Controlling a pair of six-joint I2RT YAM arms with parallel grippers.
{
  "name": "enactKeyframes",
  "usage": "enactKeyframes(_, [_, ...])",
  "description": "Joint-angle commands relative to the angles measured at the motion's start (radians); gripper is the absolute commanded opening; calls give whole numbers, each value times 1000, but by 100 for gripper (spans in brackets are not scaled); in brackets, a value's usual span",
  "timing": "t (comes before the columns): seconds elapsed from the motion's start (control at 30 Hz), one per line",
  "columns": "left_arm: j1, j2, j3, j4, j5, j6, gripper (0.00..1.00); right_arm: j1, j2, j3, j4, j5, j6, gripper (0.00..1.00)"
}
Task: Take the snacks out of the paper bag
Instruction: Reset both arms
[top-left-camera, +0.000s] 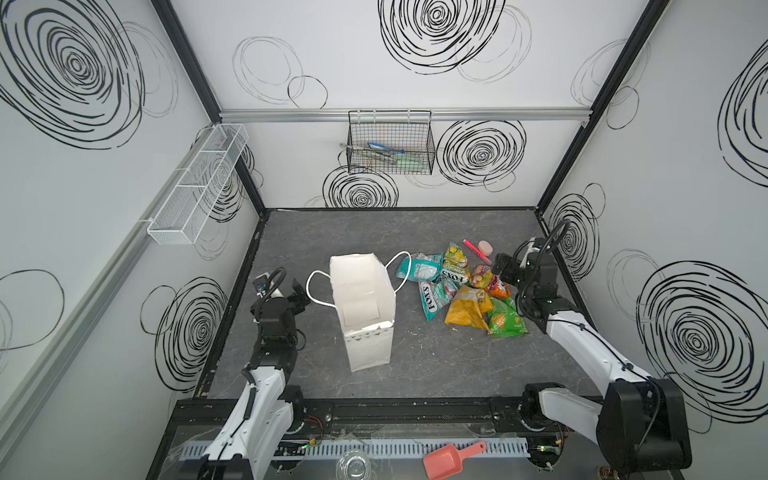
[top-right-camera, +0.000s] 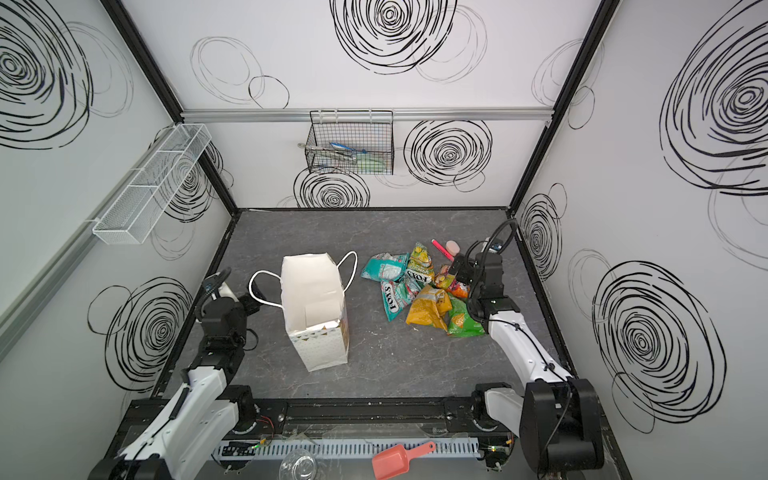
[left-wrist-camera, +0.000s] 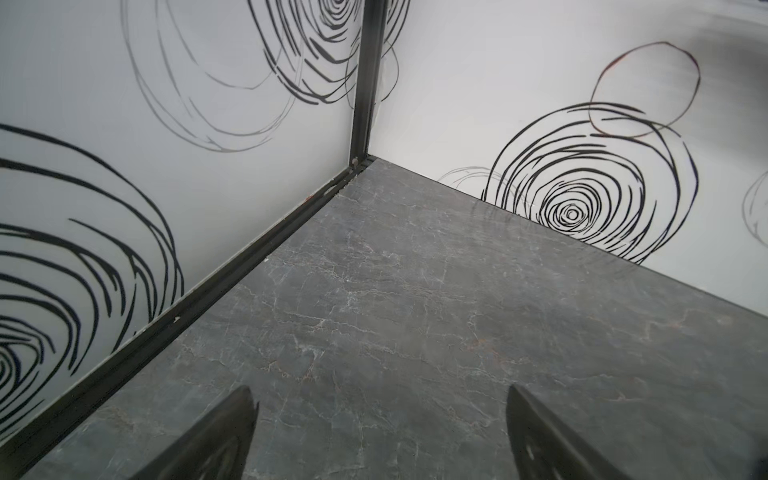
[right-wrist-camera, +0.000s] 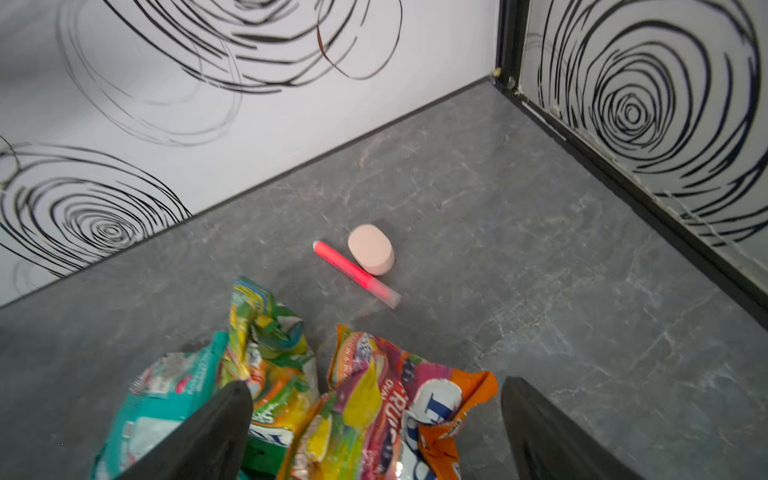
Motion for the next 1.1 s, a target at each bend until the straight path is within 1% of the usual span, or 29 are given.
enactKeyframes(0.0, [-138,115,-89,480,-168,195,96,1,49,-90,263,86,-80,97])
enactKeyframes(0.03, [-163,167,-110,565,-171,242,96,1,71,-95,267,103,-84,97])
enactKeyframes(0.07, [-168,219,-122,631,-146,266,96,2,100,-89,254,127,-93,97])
enactKeyframes(0.1, [-161,252,-128,677,-116,269,96,1,123,-77,236,154,-97,97])
enactKeyframes(0.13, [-139,287,-137,729,-58,254,96,-6,145,-59,224,160,-134,98])
enactKeyframes(0.2, [-71,348,-160,839,69,186,96,-12,171,-97,349,171,-193,97])
enactKeyframes(0.23, [-41,380,-165,897,123,165,96,-24,184,-124,407,160,-189,97])
enactKeyframes(0.27, [-29,414,-164,944,146,166,96,-35,202,-151,474,147,-178,97])
enactKeyframes(0.3, [-21,441,-161,978,165,171,96,-39,222,-170,528,114,-212,97])
enactKeyframes(0.37, [-11,499,-158,1047,213,184,96,-25,265,-225,693,106,-300,97])
enactKeyframes(0.4, [-14,526,-163,1090,227,196,96,-23,267,-232,720,86,-326,97])
enactKeyframes(0.43, [-17,567,-172,1150,235,205,96,-20,273,-250,747,100,-318,97])
enactKeyframes(0.47, [-16,617,-178,1209,237,203,96,-39,305,-287,850,83,-311,97])
enactKeyframes(0.5, [-12,666,-179,1263,246,199,96,-62,320,-314,935,25,-336,97])
enactKeyframes(0.53, [-7,732,-177,1319,261,197,96,-104,320,-323,948,-58,-313,97])
enactKeyframes(0.57, [-2,774,-174,1383,280,199,96,-133,318,-323,900,-96,-259,97])
enactKeyframes(0.6, [11,749,-178,1344,293,185,96,-147,343,-362,1013,-148,-297,97])
enactKeyframes(0.63, [12,708,-163,1254,275,175,96,-148,351,-374,1060,-163,-304,97])
enactKeyframes(0.7, [0,695,-128,1176,256,186,96,-146,326,-337,960,-140,-270,97])
enactKeyframes(0.73, [-10,711,-120,1192,235,195,96,-137,326,-330,928,-104,-260,97])
enactKeyframes(0.83, [-19,713,-121,1192,224,202,96,-123,324,-333,938,-75,-265,97])
enactKeyframes(0.9, [-17,717,-125,1207,227,199,96,-121,323,-333,936,-71,-264,97])
enactKeyframes(1.07, [-23,715,-111,1178,228,207,96,-121,323,-333,936,-72,-264,97])
